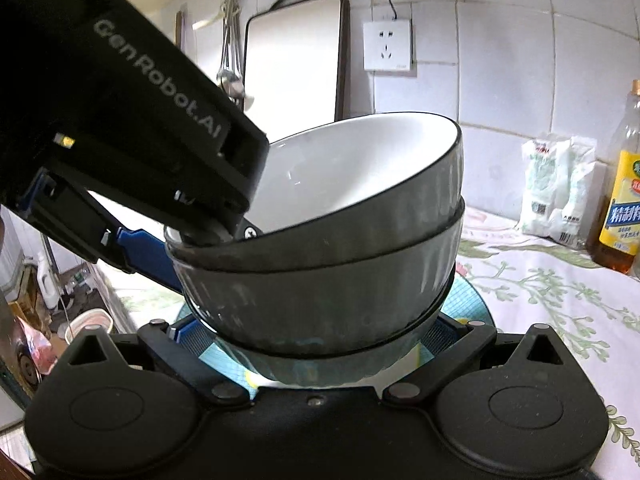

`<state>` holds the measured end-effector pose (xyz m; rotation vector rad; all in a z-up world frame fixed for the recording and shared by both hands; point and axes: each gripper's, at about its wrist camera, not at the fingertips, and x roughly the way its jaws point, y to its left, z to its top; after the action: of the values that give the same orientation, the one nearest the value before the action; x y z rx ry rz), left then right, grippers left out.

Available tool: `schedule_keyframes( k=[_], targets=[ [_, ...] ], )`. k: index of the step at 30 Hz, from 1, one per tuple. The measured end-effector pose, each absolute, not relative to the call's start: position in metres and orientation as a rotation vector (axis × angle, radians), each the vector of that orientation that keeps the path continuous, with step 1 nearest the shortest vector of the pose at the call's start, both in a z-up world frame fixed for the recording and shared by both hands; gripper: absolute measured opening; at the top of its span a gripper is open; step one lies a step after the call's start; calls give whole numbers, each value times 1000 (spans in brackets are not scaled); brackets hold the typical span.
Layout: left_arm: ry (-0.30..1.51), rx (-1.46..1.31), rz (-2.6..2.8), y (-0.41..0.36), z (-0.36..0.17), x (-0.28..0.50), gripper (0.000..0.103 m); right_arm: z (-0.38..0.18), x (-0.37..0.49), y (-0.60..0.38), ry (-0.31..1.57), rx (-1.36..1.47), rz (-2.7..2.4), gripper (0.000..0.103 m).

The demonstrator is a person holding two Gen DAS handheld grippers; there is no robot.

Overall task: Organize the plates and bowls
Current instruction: 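Carry the bowl stack over the blue fried-egg plate stack, then lower the bowl stack onto the blue plate and open both grippers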

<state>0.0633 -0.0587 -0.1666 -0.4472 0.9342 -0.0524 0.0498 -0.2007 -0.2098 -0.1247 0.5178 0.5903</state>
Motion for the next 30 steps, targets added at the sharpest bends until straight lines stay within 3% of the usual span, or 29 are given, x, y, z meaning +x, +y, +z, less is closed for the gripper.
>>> schedule_keyframes(
  k=[14, 30],
  targets=[
    [927, -452, -79, -51, -185, 83, 43, -211, 76, -183, 658, -172, 544, 103],
    [919, -414, -89, -54, -186, 86, 44, -202, 84, -174, 695, -288, 526, 102]
  ],
)
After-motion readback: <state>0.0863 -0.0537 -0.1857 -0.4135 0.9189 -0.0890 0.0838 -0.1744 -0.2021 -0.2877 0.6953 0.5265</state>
